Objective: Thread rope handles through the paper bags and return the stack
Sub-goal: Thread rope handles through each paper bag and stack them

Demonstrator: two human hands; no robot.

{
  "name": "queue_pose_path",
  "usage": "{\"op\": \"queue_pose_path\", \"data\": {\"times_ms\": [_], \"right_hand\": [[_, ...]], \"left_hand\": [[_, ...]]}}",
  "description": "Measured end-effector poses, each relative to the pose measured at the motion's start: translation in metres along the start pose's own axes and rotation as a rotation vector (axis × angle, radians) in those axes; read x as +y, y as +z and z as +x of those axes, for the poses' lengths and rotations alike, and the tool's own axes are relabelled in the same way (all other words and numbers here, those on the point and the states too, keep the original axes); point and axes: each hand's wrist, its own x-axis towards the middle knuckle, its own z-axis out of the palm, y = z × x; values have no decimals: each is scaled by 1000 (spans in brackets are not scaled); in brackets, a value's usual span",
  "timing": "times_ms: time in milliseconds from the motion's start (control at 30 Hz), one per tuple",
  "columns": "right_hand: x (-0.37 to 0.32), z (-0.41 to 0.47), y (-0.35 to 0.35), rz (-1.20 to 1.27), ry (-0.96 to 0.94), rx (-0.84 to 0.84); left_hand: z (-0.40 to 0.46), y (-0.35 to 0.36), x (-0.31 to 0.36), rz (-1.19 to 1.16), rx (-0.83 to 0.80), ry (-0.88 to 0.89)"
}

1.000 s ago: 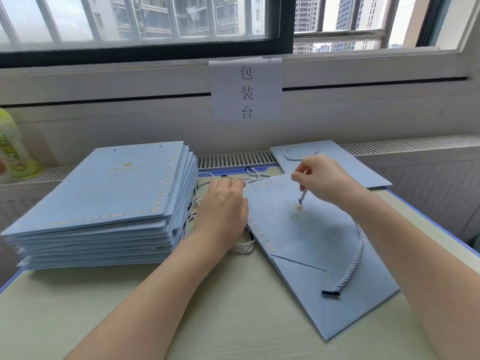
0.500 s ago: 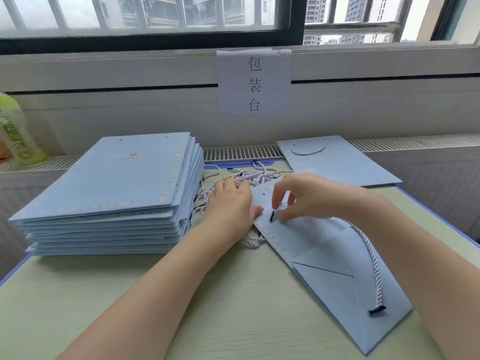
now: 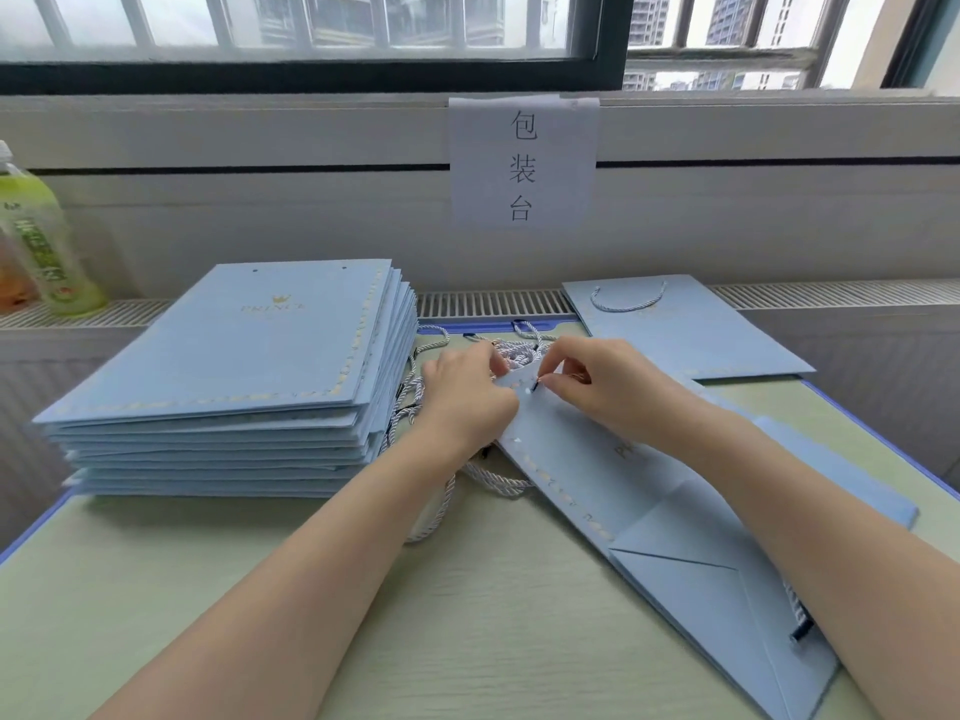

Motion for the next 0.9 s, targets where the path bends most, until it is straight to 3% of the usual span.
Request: {"op": "queue_pose_path", "data": {"times_ms": [167,500,900], "right_hand": [[-7,0,-5,35,-11,69],[-19,-1,-17,-232,-34,-52],[-20,-1,-10,-127,-93,115]], "left_hand": [[-2,-4,3,-329,13,18],[-5,-3,3,-407,118,96],[-5,-5,4,-510,219,182]]}}
